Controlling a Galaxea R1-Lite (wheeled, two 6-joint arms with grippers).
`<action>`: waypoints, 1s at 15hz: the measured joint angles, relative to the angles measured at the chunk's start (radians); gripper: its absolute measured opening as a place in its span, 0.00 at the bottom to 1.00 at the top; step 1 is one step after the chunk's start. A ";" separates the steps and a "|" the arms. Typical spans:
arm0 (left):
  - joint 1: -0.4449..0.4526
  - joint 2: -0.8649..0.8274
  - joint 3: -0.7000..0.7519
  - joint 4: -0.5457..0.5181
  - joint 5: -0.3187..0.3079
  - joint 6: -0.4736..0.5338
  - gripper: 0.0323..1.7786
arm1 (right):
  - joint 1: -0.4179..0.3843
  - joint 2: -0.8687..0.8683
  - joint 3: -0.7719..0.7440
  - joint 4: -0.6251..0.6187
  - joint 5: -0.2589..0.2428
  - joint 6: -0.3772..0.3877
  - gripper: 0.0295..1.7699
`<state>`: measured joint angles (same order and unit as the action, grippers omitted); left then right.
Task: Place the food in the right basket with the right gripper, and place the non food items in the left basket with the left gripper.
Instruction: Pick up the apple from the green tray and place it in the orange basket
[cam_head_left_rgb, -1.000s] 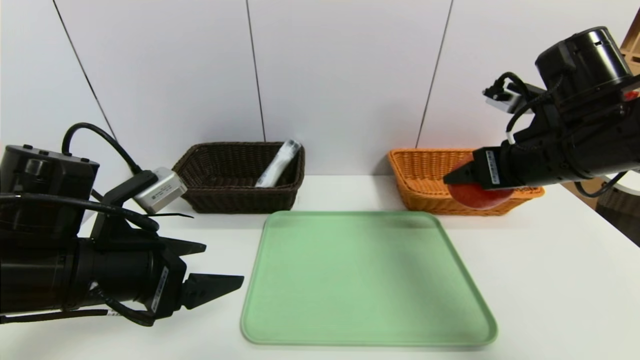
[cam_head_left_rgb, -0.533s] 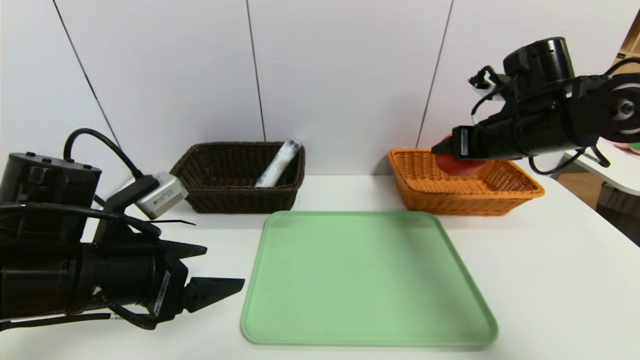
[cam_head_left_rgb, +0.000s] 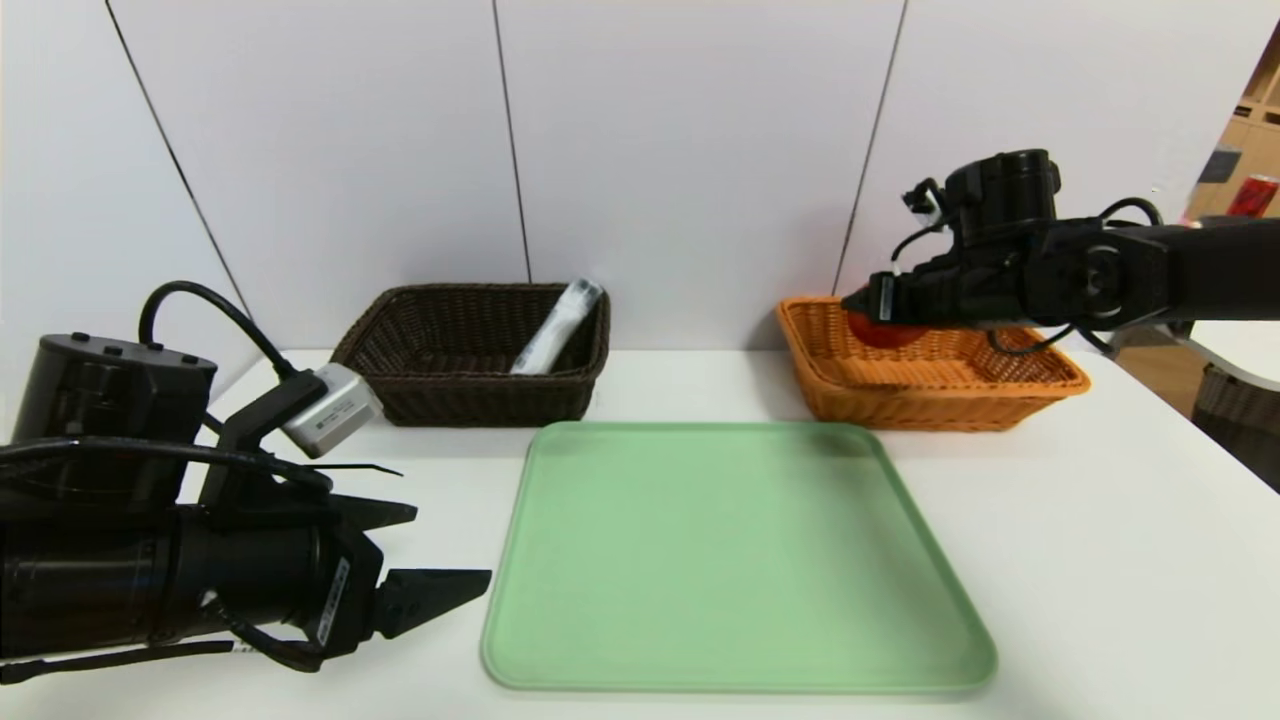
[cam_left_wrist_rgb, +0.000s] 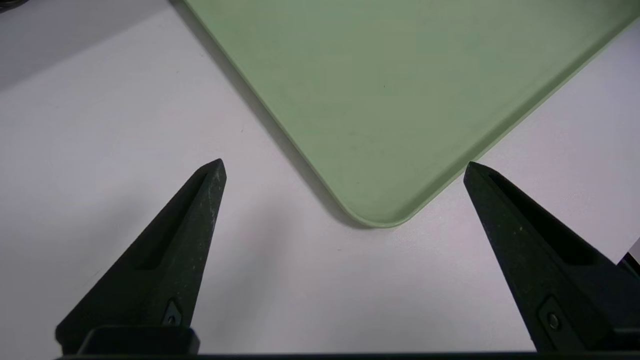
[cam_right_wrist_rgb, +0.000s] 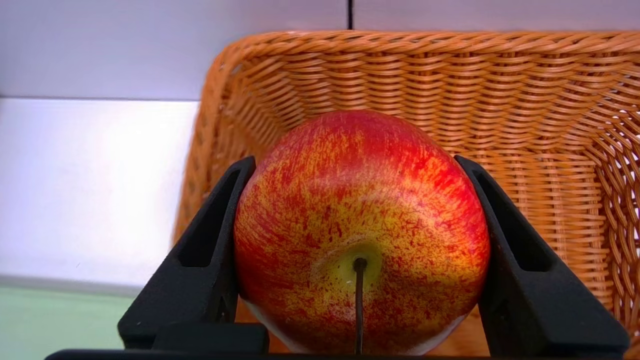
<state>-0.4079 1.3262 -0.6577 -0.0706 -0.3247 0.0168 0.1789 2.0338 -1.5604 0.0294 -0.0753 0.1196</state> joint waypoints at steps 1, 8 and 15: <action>0.000 0.003 0.009 -0.015 0.000 0.000 0.95 | -0.006 0.021 -0.009 -0.004 0.000 0.001 0.69; 0.003 0.019 0.031 -0.042 0.000 -0.001 0.95 | -0.035 0.107 -0.054 -0.007 -0.032 -0.039 0.69; 0.004 0.023 0.039 -0.055 0.000 -0.001 0.95 | -0.040 0.120 -0.077 -0.006 -0.031 -0.051 0.73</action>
<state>-0.4040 1.3489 -0.6185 -0.1255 -0.3247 0.0157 0.1394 2.1543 -1.6374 0.0238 -0.1062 0.0687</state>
